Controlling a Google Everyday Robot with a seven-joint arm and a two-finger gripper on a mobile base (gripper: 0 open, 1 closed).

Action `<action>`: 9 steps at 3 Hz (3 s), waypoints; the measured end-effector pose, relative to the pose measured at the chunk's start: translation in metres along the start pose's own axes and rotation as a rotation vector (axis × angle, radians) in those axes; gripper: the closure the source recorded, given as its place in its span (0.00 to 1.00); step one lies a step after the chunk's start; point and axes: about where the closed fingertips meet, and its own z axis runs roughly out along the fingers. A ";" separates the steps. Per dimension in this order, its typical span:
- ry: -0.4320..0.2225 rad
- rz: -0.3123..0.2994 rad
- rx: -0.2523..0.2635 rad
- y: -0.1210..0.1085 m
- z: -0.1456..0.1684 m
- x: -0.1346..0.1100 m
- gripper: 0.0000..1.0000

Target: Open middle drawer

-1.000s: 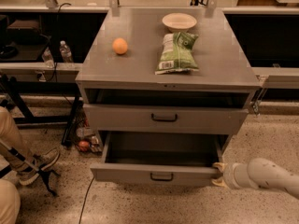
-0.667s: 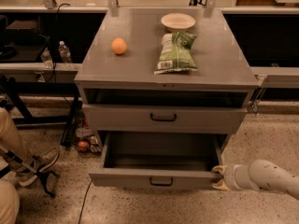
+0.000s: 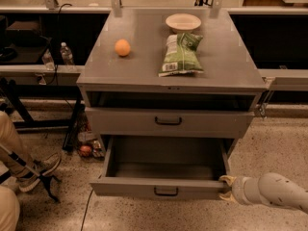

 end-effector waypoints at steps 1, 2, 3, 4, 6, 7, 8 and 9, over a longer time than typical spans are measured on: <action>0.000 0.000 0.000 -0.002 -0.004 -0.002 1.00; -0.002 0.025 0.012 0.016 -0.009 0.002 1.00; -0.002 0.026 0.013 0.014 -0.012 0.000 1.00; -0.002 0.026 0.013 0.014 -0.012 0.000 1.00; -0.003 0.056 0.024 0.030 -0.020 0.002 1.00; -0.005 0.081 0.031 0.044 -0.024 0.005 1.00; -0.005 0.081 0.031 0.044 -0.025 0.004 1.00; -0.005 0.081 0.031 0.044 -0.025 0.004 0.85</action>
Offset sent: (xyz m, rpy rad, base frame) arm -0.1756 -0.0212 -0.0219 0.1056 -0.0359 -0.2448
